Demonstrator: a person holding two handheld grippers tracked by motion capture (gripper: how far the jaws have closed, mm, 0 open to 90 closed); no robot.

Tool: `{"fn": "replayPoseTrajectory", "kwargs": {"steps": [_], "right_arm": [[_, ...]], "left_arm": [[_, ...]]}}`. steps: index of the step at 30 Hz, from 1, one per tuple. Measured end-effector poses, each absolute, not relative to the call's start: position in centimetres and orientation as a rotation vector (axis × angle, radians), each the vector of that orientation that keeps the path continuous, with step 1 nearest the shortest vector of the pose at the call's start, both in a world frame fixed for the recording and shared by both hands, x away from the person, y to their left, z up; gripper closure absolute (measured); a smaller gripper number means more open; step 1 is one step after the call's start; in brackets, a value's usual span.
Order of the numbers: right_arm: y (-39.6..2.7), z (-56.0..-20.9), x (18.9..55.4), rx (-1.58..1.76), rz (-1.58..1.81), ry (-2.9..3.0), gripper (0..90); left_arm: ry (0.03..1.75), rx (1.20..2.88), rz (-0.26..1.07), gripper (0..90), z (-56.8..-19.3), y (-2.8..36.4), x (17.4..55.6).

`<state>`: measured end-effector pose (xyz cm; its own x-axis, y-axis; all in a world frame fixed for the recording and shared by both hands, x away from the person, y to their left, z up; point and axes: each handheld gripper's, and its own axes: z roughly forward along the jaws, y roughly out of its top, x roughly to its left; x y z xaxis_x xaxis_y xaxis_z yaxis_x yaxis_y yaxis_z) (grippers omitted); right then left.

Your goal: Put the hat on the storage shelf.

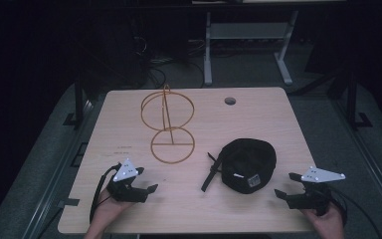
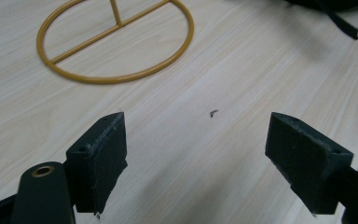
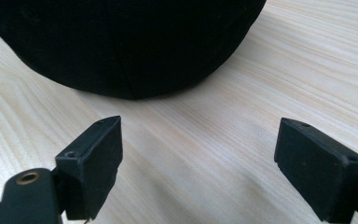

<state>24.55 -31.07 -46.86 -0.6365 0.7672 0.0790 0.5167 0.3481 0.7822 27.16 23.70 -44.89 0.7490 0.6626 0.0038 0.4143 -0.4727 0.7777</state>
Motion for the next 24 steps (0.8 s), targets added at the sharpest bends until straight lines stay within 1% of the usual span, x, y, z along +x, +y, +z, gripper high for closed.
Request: {"fn": "replayPoseTrajectory", "kwargs": {"steps": [12,24], "right_arm": [[-30.9,-46.8,24.4,1.126,1.188,2.321,14.8],[-30.8,-46.4,24.1,1.121,1.221,2.300,14.8]], "left_arm": [[0.703,2.151,0.343,21.4,-44.2,20.6,26.6],[0.631,2.144,0.300,21.5,-42.4,18.0,26.4]]}}
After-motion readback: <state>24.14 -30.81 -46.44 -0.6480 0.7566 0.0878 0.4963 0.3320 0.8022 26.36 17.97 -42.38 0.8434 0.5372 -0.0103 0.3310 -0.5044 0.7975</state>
